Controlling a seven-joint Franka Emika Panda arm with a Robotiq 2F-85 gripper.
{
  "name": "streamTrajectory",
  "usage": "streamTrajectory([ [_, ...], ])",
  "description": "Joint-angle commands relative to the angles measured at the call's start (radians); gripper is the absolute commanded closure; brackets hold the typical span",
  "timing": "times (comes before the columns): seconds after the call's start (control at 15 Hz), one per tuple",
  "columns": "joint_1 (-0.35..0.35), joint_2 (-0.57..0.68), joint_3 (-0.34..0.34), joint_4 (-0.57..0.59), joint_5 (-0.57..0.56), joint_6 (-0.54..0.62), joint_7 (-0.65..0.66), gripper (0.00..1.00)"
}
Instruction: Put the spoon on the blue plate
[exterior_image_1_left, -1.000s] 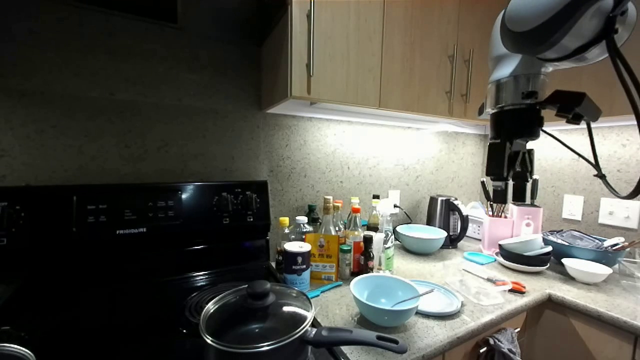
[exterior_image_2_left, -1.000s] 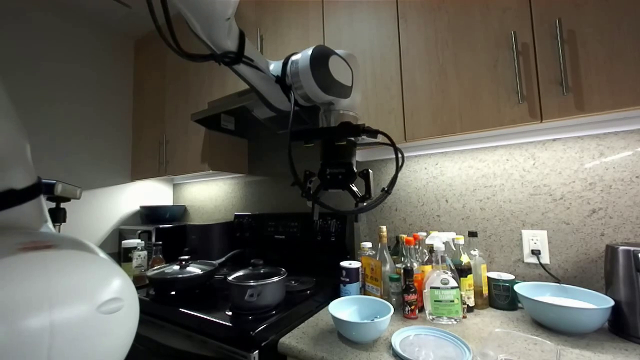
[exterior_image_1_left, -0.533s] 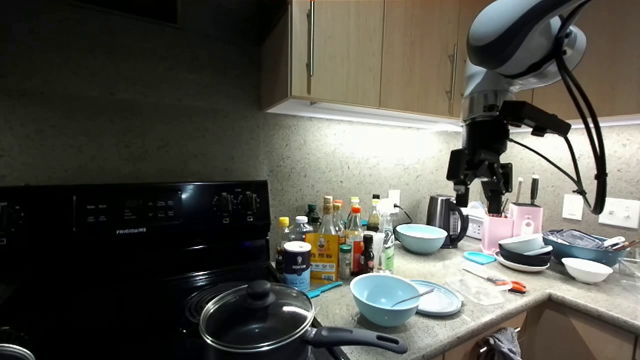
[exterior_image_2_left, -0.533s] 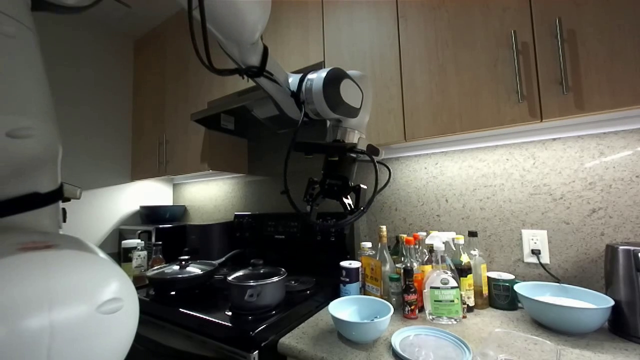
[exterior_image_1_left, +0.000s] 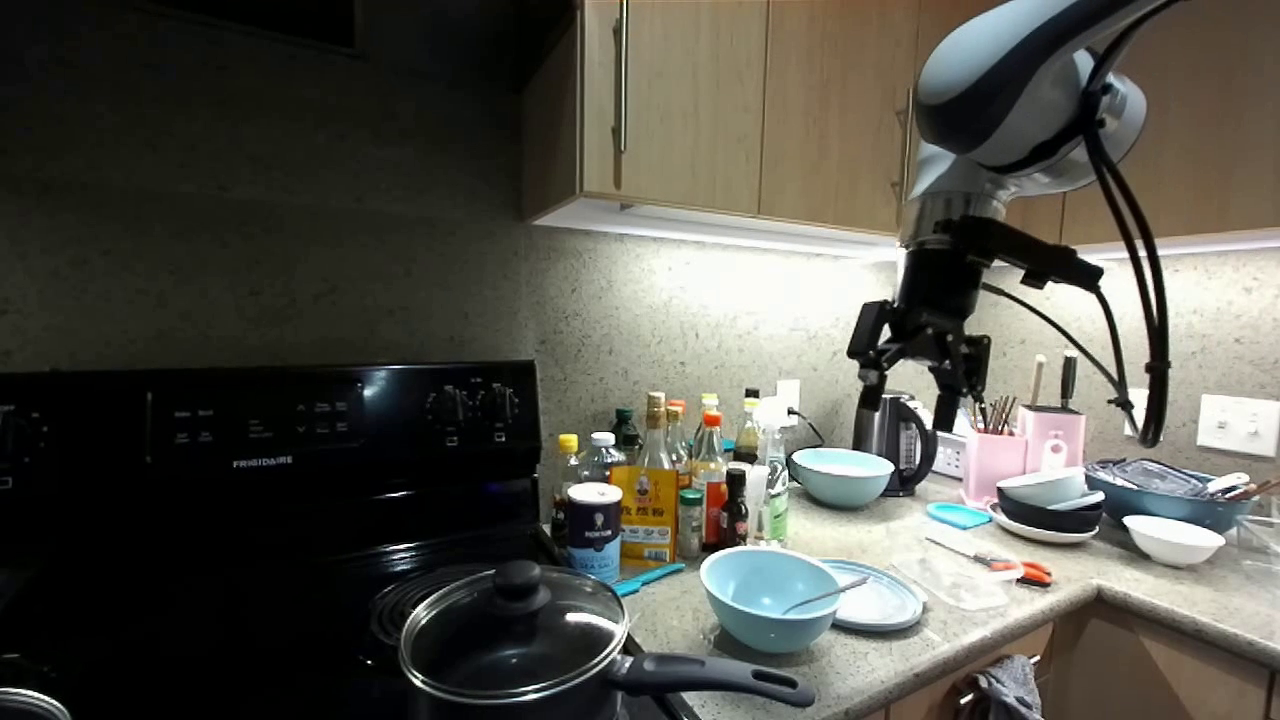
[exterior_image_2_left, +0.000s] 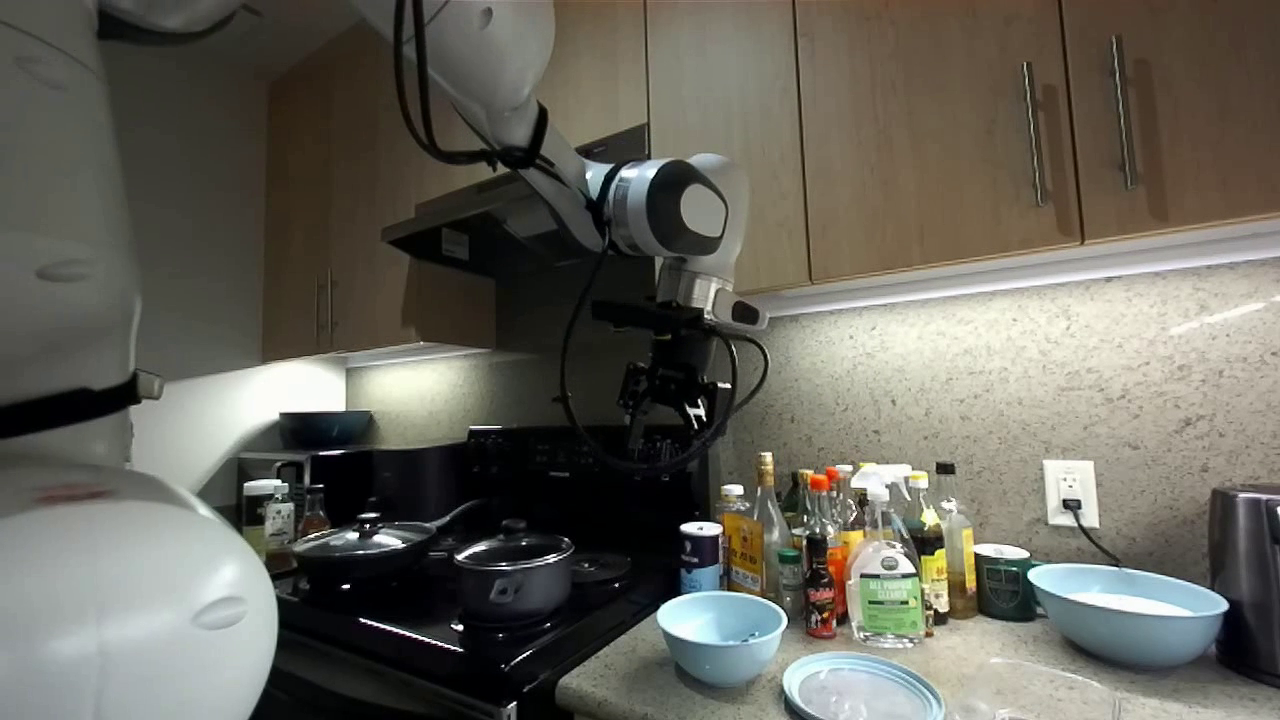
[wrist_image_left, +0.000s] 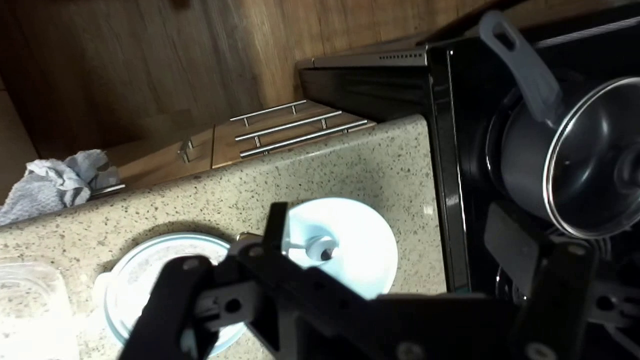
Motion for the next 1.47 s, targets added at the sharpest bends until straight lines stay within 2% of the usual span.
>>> streamTrajectory([
  [0.0, -0.006, 0.108, 0.036, 0.054, 0.014, 0.087, 0.092, 0.00],
  [0.27, -0.002, 0.216, 0.057, 0.119, -0.042, 0.133, 0.177, 0.00],
  [0.47, 0.000, 0.290, 0.051, 0.152, -0.170, 0.225, 0.312, 0.00],
  [0.53, -0.006, 0.309, 0.043, 0.166, -0.174, 0.195, 0.327, 0.00],
  [0.6, -0.003, 0.272, 0.053, 0.137, -0.139, 0.197, 0.272, 0.00],
  [0.87, -0.006, 0.318, 0.040, 0.164, -0.151, 0.197, 0.293, 0.00],
  [0.93, 0.000, 0.325, 0.033, 0.168, -0.160, 0.226, 0.387, 0.00],
  [1.07, -0.005, 0.342, 0.035, 0.187, -0.124, 0.219, 0.405, 0.00],
  [1.4, 0.003, 0.458, 0.032, 0.328, -0.276, -0.019, 0.299, 0.00],
])
